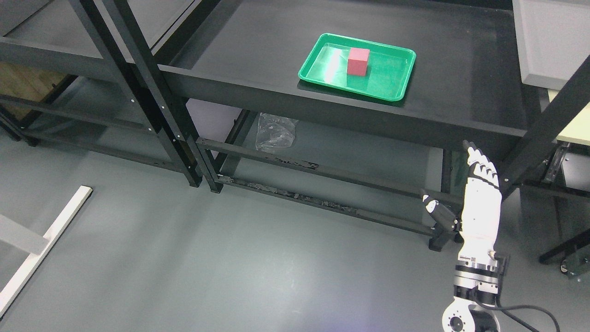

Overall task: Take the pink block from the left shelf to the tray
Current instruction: 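Drive toward the shelf and bring the right hand to the green tray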

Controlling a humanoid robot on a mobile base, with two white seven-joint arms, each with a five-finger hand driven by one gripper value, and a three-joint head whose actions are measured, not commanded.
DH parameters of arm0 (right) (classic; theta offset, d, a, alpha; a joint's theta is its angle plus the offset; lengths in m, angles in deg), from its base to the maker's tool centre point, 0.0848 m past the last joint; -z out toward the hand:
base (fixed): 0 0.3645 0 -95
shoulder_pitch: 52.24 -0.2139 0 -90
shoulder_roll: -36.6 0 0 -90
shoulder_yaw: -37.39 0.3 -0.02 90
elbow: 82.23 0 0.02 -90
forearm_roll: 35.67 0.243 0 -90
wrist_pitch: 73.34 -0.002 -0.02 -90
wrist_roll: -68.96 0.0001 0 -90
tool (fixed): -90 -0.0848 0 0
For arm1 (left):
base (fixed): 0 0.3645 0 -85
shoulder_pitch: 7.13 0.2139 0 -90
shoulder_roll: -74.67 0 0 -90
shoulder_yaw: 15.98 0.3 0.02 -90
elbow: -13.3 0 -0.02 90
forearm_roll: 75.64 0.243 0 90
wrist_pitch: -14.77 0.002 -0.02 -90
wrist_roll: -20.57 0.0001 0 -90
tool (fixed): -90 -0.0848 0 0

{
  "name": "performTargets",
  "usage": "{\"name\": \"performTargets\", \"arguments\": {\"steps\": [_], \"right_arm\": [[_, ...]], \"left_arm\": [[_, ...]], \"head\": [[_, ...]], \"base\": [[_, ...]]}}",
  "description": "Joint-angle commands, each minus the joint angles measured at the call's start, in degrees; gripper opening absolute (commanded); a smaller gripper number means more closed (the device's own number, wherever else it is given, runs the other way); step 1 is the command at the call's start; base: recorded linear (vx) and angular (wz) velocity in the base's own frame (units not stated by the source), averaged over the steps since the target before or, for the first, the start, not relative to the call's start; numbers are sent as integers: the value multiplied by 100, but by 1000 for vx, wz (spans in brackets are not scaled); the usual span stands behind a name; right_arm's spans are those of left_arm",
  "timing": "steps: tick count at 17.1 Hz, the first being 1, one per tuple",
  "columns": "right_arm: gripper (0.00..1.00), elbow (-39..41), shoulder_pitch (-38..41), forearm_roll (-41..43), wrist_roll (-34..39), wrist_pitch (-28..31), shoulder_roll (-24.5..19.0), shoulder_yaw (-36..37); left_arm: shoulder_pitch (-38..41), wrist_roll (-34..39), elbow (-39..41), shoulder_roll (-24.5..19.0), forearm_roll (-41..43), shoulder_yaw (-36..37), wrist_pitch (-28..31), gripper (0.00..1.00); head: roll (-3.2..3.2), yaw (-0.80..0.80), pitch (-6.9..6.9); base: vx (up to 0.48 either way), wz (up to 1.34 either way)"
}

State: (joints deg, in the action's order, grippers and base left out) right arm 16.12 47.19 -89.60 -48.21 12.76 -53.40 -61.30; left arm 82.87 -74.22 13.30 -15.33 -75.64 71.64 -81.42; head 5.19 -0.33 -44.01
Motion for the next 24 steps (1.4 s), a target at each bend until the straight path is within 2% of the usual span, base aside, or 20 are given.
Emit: {"name": "performTargets", "arguments": {"steps": [1, 10, 17, 21, 24], "right_arm": [[99, 9, -90, -1275, 63, 117, 100, -194], [99, -123, -213, -1286, 203, 179, 100, -343], [99, -141, -222, -943, 897, 188, 100, -343], [99, -167, -186, -952, 1713, 188, 100, -326], [99, -185, -195, -952, 1838, 205, 100, -317]], "left_arm": [[-132, -4, 100, -100, 9, 0, -4, 100], [-132, -4, 100, -100, 9, 0, -4, 100], [-132, -4, 100, -100, 9, 0, -4, 100], [-132, -4, 100, -100, 9, 0, -4, 100], [-132, -4, 100, -100, 9, 0, -4, 100]], "head": [[0, 0, 0], [0, 0, 0], [0, 0, 0], [0, 0, 0], [0, 0, 0]], "base": [[236, 35], [266, 48], [277, 78], [231, 115], [219, 100]]}}
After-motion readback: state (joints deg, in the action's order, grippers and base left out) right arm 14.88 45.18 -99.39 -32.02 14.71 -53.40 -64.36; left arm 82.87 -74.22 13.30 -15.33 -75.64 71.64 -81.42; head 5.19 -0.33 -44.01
